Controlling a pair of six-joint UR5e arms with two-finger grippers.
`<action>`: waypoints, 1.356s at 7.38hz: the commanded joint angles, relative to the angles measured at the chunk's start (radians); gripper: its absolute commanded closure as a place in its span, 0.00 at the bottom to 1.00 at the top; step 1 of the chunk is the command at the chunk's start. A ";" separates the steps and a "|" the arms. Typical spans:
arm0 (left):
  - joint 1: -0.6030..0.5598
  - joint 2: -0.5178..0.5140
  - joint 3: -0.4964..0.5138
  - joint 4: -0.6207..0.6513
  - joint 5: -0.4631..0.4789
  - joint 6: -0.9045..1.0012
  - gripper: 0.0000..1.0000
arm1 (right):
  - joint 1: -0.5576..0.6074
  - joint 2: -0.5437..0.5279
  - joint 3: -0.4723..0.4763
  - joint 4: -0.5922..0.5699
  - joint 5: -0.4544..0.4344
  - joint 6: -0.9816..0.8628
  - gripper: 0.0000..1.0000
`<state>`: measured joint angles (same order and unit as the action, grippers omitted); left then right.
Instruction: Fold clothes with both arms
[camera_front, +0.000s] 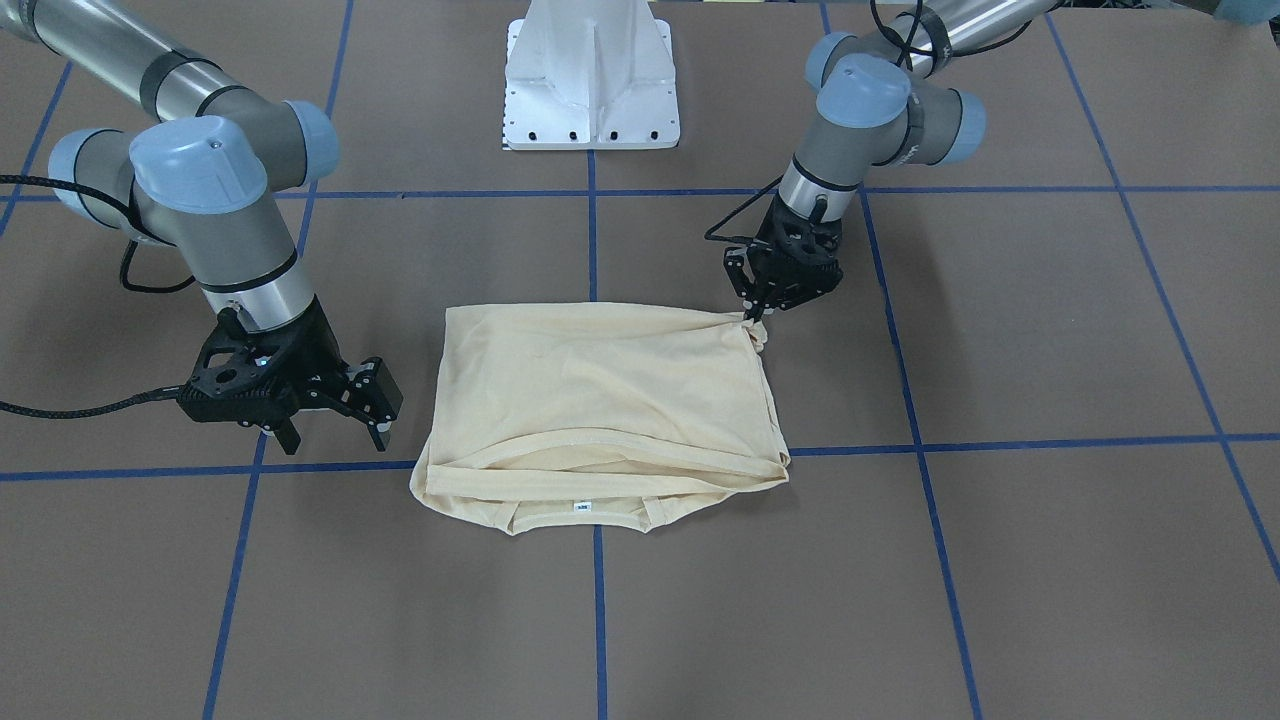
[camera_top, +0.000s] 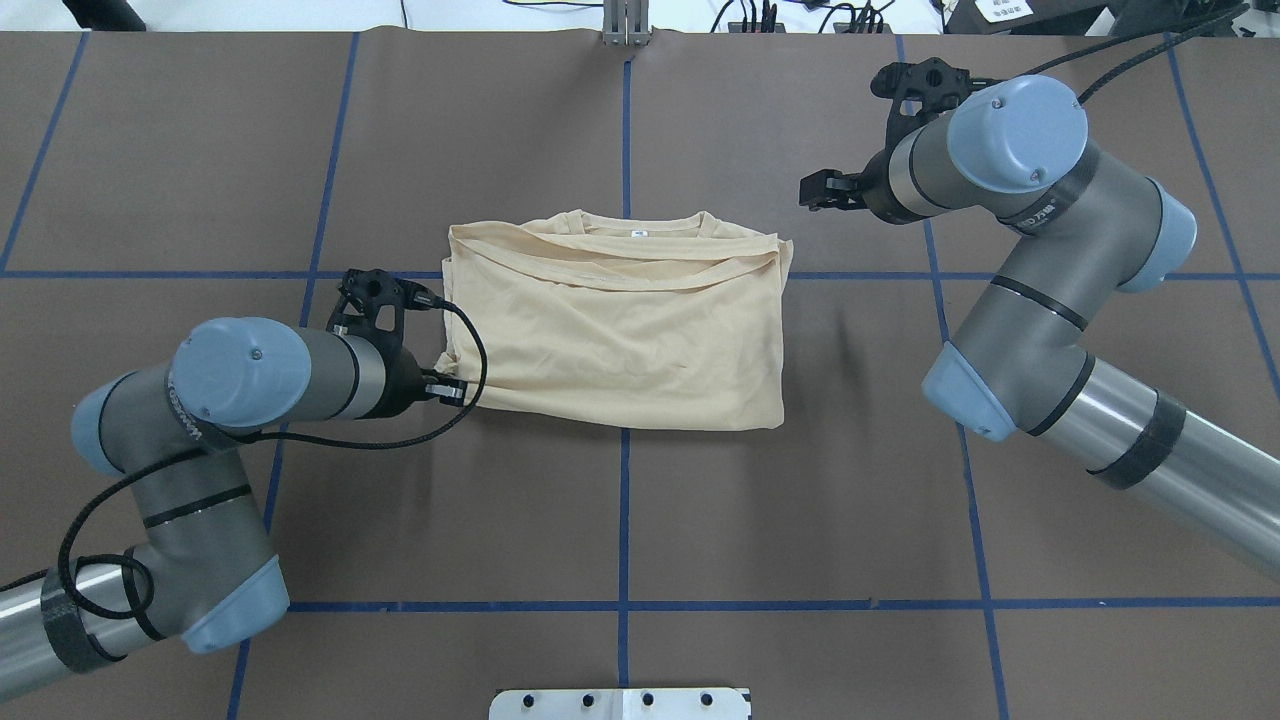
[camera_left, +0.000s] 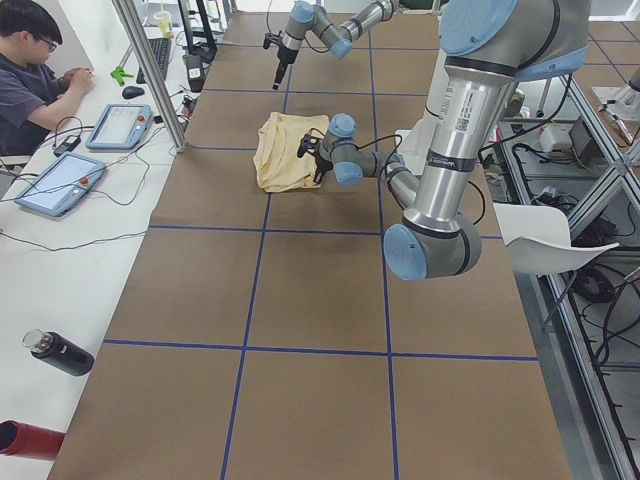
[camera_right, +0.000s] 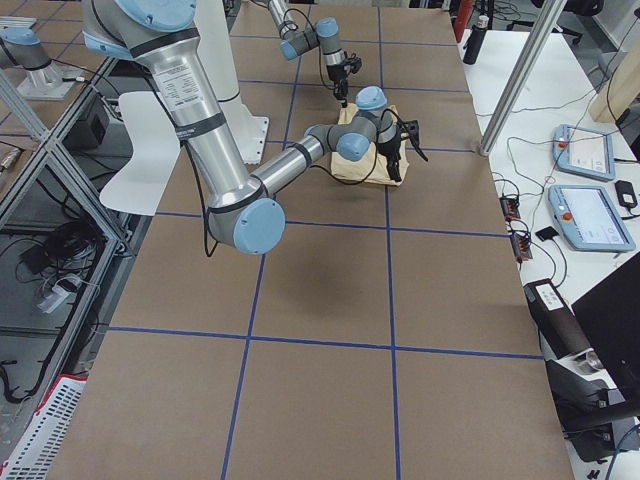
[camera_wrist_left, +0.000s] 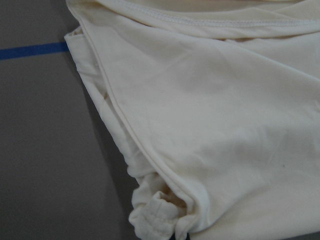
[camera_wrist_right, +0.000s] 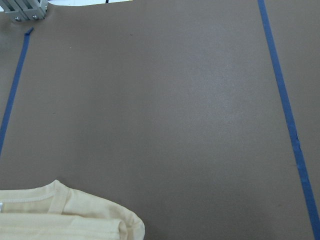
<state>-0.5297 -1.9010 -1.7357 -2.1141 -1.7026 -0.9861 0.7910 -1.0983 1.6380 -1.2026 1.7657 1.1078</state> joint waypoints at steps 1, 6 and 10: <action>-0.103 -0.012 0.095 0.002 0.023 0.134 1.00 | -0.010 0.000 -0.001 0.000 -0.003 0.001 0.00; -0.343 -0.502 0.681 -0.020 0.029 0.353 1.00 | -0.022 0.008 0.003 0.000 -0.005 0.013 0.00; -0.400 -0.337 0.562 -0.220 -0.081 0.432 0.00 | -0.076 0.078 -0.016 -0.018 -0.027 0.106 0.00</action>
<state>-0.9227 -2.3375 -1.0878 -2.2406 -1.7332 -0.5548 0.7447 -1.0622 1.6347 -1.2073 1.7552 1.1496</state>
